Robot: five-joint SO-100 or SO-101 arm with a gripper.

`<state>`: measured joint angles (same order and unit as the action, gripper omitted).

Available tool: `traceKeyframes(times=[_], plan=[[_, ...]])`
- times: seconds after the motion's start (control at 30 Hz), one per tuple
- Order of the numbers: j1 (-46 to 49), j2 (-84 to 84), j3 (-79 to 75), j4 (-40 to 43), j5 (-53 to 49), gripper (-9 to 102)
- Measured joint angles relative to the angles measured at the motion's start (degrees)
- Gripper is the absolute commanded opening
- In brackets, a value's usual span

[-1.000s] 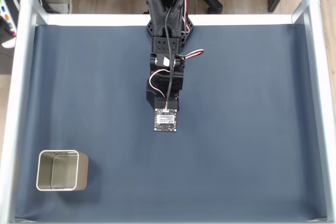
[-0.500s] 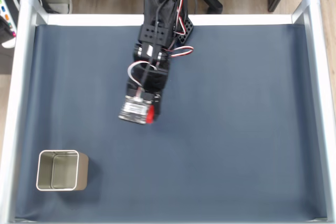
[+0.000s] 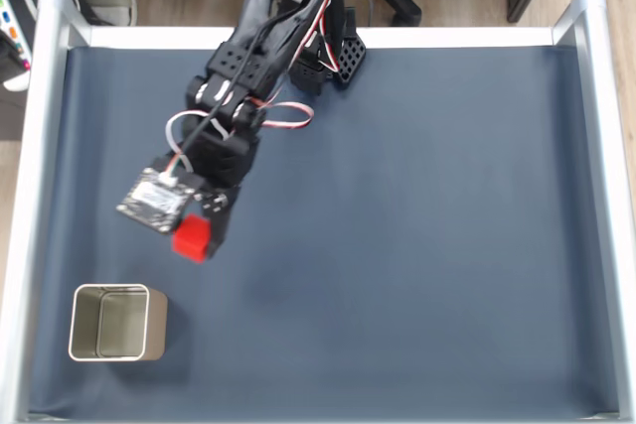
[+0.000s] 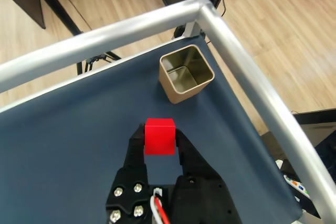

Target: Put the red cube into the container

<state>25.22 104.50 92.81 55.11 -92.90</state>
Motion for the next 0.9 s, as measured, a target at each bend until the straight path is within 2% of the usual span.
traceKeyframes(times=[0.43,0.9], plan=[[2.0,-19.5,-25.2,-0.1,1.6,0],[6.2,-34.7,-38.8,-5.5,2.8,0]])
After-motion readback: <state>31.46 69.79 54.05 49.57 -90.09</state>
